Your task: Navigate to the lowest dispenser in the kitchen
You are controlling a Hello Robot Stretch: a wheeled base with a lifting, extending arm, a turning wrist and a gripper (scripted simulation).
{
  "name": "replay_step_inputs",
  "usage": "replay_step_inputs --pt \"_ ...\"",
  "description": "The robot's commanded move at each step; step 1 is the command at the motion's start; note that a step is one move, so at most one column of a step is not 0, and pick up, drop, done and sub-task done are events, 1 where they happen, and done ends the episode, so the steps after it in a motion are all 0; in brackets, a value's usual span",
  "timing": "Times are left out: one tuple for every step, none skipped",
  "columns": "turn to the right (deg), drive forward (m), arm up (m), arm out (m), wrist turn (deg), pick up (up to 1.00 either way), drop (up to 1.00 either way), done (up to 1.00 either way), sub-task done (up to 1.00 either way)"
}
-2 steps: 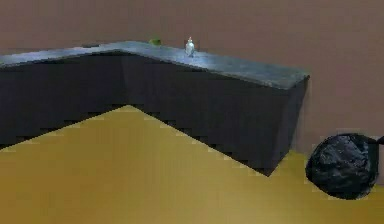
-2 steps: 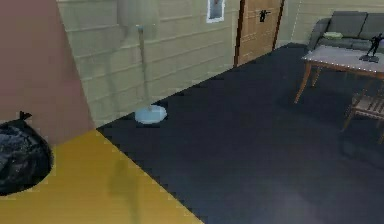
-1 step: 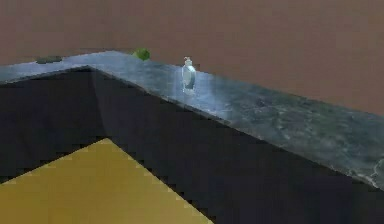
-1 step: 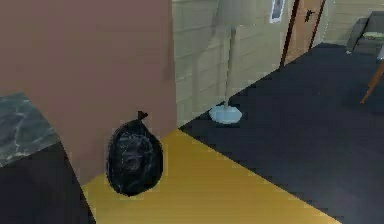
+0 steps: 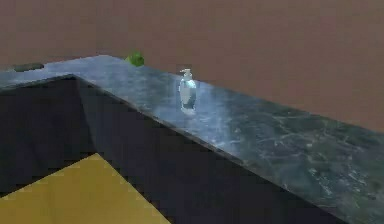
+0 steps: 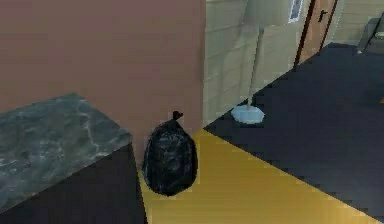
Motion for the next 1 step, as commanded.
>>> replay_step_inputs --pt "-45.0 0.0 0.0 0.0 0.0 0.0 0.0 0.0 0.0"
